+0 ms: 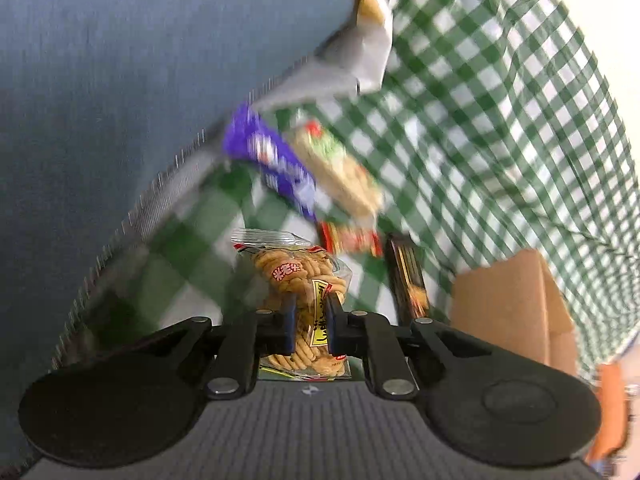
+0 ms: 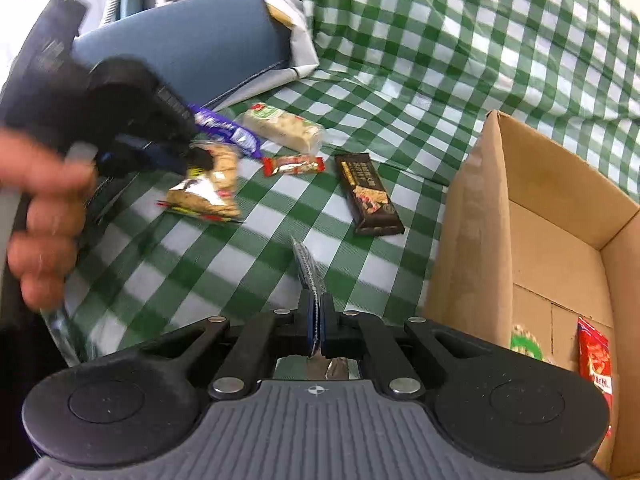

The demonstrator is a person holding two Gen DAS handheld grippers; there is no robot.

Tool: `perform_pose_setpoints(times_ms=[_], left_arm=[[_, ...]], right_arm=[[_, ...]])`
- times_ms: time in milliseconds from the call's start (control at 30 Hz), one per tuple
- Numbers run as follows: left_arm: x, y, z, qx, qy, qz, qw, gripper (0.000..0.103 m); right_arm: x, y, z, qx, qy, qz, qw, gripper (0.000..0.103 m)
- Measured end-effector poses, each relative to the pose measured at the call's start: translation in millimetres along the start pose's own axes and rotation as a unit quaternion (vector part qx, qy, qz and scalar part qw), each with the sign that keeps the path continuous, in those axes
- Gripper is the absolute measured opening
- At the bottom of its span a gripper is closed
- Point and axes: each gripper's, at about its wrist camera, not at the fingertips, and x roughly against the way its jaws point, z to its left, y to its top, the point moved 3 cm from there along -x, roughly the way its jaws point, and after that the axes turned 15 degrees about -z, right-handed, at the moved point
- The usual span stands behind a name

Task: Organize snacks
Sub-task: 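Grasp the cracker bag with left tool while right tool grasps silver stick packet, then lift the cracker bag with left tool while right tool lifts silver packet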

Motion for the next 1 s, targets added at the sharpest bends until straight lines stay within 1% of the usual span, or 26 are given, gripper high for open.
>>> perform_pose_setpoints(times_ms=[67, 133, 200, 233, 267, 300, 333, 367, 433, 467, 500, 567, 667, 800, 867, 933, 1000], left_arm=[[1.0, -2.8, -2.7, -0.005, -0.001, 0.019, 0.9998, 0.015], [3.3, -6.2, -11.5, -0.032, 0.003, 0.040, 0.9987, 0.015], [5.8, -11.3, -19.6, -0.056, 0.015, 0.057, 0.9967, 0.016], [8.1, -12.9, -23.0, -0.068, 0.028, 0.060, 0.9955, 0.016], [11.1, -12.9, -26.5, -0.074, 0.035, 0.058, 0.9949, 0.017], [15.2, -12.1, -32.3, -0.086, 0.042, 0.050, 0.9941, 0.021], [17.8, -11.9, -36.9, -0.097, 0.046, 0.044, 0.9933, 0.034], [19.5, -13.1, -42.1, -0.109, 0.052, 0.038, 0.9919, 0.043], [17.9, -17.0, -49.3, -0.124, 0.058, 0.042, 0.9897, 0.051], [16.6, -19.2, -52.1, -0.129, 0.060, 0.045, 0.9888, 0.057], [14.5, -22.9, -55.4, -0.138, 0.061, 0.047, 0.9874, 0.062], [8.1, -29.2, -57.9, -0.154, 0.072, 0.050, 0.9841, 0.062], [-2.4, -34.1, -56.7, -0.159, 0.092, 0.057, 0.9814, 0.062], [-18.1, -39.1, -55.9, -0.173, 0.116, 0.068, 0.9757, 0.062], [-23.3, -41.6, -54.4, -0.174, 0.123, 0.075, 0.9741, 0.062], [-27.5, -44.5, -54.4, -0.179, 0.128, 0.079, 0.9724, 0.062], [-30.2, -47.5, -56.4, -0.188, 0.129, 0.081, 0.9703, 0.062]], right_arm=[[7.0, -14.7, 7.2, 0.021, 0.002, -0.002, 1.000, 0.003], [10.3, -27.3, 13.5, 0.032, 0.011, 0.007, 0.999, 0.003], [11.1, -36.4, 20.3, 0.038, 0.026, 0.018, 0.999, 0.004], [10.4, -39.4, 23.4, 0.039, 0.033, 0.024, 0.998, 0.006], [9.0, -42.1, 25.2, 0.038, 0.041, 0.028, 0.998, 0.013], [9.0, -44.0, 26.7, 0.034, 0.046, 0.030, 0.998, 0.018], [8.2, -45.1, 26.4, 0.026, 0.050, 0.029, 0.998, 0.028], [6.6, -45.6, 24.8, 0.014, 0.052, 0.029, 0.998, 0.035], [2.1, -46.0, 22.5, -0.003, 0.055, 0.031, 0.998, 0.039], [-1.3, -45.8, 20.9, -0.008, 0.054, 0.030, 0.998, 0.039], [-4.7, -45.6, 19.6, -0.013, 0.051, 0.030, 0.998, 0.040], [-11.1, -46.8, 14.5, -0.037, 0.045, 0.031, 0.998, 0.042], [-21.8, -50.8, 7.4, -0.077, 0.038, 0.041, 0.995, 0.042], [-29.5, -54.8, 3.5, -0.084, 0.037, 0.049, 0.995, 0.041], [-29.5, -56.4, 4.4, -0.072, 0.036, 0.051, 0.995, 0.030], [-27.9, -55.6, 3.6, -0.066, 0.037, 0.049, 0.996, 0.025], [-26.1, -54.6, -0.7, -0.080, 0.033, 0.047, 0.995, 0.023]])
